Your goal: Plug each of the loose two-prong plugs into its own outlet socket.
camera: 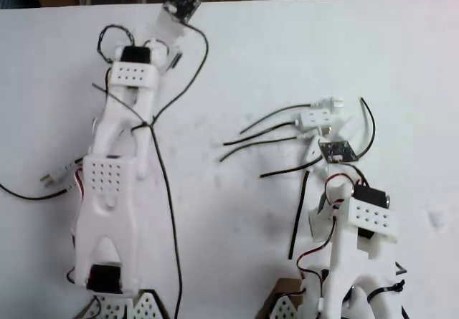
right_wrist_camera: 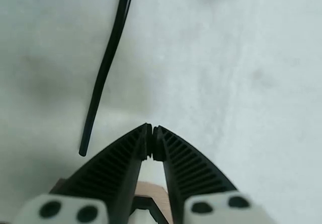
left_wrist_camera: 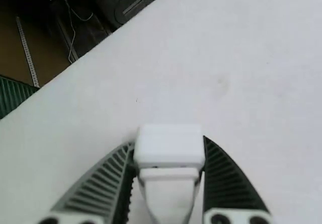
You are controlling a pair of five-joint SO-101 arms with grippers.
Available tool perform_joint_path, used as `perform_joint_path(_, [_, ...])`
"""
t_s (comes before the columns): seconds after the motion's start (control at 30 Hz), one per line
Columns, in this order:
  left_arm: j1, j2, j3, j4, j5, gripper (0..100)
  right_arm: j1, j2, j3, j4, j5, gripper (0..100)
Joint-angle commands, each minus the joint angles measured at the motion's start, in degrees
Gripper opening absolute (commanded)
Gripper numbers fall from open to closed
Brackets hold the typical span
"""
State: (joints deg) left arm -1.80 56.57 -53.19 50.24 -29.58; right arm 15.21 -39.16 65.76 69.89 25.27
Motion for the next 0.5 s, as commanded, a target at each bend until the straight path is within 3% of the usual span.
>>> perform_joint_path(0.0, [-1.98,-0.92,1.41,-3.69,3.52,22,0.48,-0.84,-0.18,-0.75,0.26,2.2])
perform_joint_path(0.2, [-3.38,-2.24,-4.4,-1.76,19.34,30,0.48,-0.84,-0.09,-1.27,0.26,2.2])
perform_joint_path(0.47, [-6.29,-3.03,-24.53,10.9,20.13,30,0.48,-0.84,0.62,-2.15,0.26,2.2])
